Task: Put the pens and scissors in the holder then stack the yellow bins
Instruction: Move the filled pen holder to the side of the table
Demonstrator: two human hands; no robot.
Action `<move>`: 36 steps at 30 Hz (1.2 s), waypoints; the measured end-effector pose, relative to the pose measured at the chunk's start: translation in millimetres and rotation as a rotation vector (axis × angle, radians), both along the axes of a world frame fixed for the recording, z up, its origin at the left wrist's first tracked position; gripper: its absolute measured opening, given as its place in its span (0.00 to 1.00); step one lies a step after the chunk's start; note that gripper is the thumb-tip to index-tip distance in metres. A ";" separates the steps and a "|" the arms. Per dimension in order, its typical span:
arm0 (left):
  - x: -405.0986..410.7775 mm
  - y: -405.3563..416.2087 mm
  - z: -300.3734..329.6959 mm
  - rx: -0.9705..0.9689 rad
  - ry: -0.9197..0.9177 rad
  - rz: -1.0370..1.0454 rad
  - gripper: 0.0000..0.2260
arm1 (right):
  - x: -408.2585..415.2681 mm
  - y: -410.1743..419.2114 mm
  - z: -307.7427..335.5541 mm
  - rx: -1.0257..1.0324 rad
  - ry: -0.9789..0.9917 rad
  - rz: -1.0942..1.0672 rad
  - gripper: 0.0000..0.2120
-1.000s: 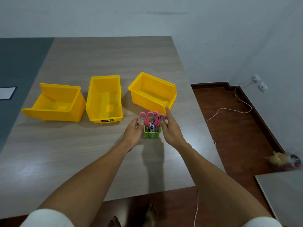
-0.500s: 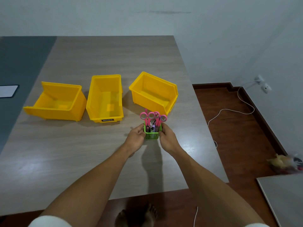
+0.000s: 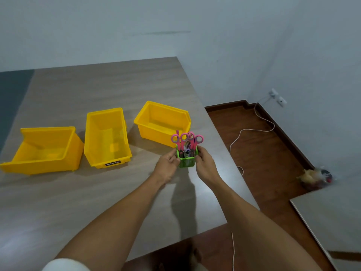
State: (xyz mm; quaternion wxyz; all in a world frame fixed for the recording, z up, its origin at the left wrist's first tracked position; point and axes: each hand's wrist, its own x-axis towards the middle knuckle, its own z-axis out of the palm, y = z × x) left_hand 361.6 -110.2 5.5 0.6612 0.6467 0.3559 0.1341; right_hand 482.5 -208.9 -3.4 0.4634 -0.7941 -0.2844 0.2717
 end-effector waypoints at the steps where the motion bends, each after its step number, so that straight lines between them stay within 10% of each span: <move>1: 8.4 -0.4 -0.1 -0.009 -0.009 -0.010 0.21 | 7.4 -1.2 0.1 0.006 -0.002 -0.015 0.19; 36: 269.2 92.7 -63.1 0.080 0.136 0.209 0.23 | 260.7 112.9 -42.0 0.018 0.036 0.205 0.20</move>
